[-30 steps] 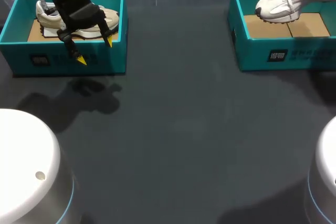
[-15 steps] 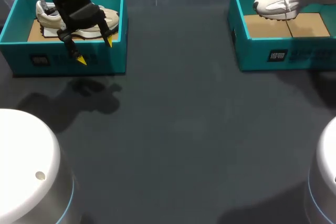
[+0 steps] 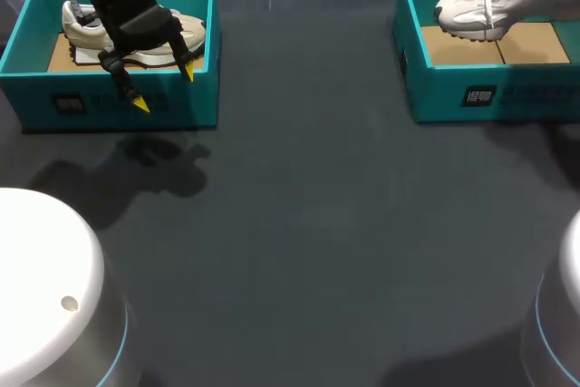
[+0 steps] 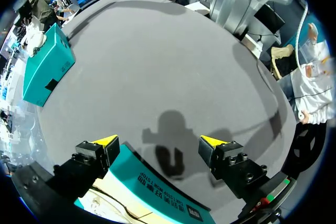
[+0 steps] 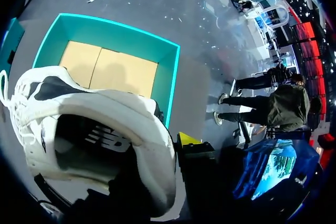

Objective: Take the shoe out of the shoebox, open the shoe tongue, remove and reinsert the insole, then place the shoe into the shoebox

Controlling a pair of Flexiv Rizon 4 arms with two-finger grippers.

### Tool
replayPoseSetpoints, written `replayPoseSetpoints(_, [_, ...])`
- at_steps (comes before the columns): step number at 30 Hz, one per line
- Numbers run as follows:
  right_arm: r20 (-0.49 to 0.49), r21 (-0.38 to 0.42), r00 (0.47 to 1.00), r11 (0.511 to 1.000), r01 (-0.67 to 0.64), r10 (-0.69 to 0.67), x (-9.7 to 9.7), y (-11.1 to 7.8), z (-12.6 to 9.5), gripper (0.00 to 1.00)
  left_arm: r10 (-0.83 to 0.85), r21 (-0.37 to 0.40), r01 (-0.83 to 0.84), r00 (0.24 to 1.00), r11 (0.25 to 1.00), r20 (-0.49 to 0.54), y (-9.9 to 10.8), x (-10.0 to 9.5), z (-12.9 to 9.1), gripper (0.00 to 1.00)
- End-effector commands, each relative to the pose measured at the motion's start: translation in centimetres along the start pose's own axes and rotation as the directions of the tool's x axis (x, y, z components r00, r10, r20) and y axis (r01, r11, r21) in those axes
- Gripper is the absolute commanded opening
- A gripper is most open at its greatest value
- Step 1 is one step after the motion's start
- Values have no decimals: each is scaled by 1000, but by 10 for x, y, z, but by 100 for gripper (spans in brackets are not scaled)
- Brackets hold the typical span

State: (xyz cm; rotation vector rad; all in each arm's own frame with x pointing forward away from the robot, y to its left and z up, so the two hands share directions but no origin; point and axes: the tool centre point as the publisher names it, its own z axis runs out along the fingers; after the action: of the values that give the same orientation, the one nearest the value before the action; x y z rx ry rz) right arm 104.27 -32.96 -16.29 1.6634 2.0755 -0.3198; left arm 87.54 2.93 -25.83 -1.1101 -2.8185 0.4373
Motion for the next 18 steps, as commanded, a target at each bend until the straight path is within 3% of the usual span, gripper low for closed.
replayPoseSetpoints(1, [7, -8, 1000, 1000, -18, 18, 3, -8, 11, 0, 0, -2, 0, 1000, 1000, 0, 0, 1, 0, 100])
replayPoseSetpoints(18, [10, -27, 1000, 999, -17, 17, 5, -7, 16, 0, 0, -2, 0, 1000, 1000, 0, 0, 1, 0, 100])
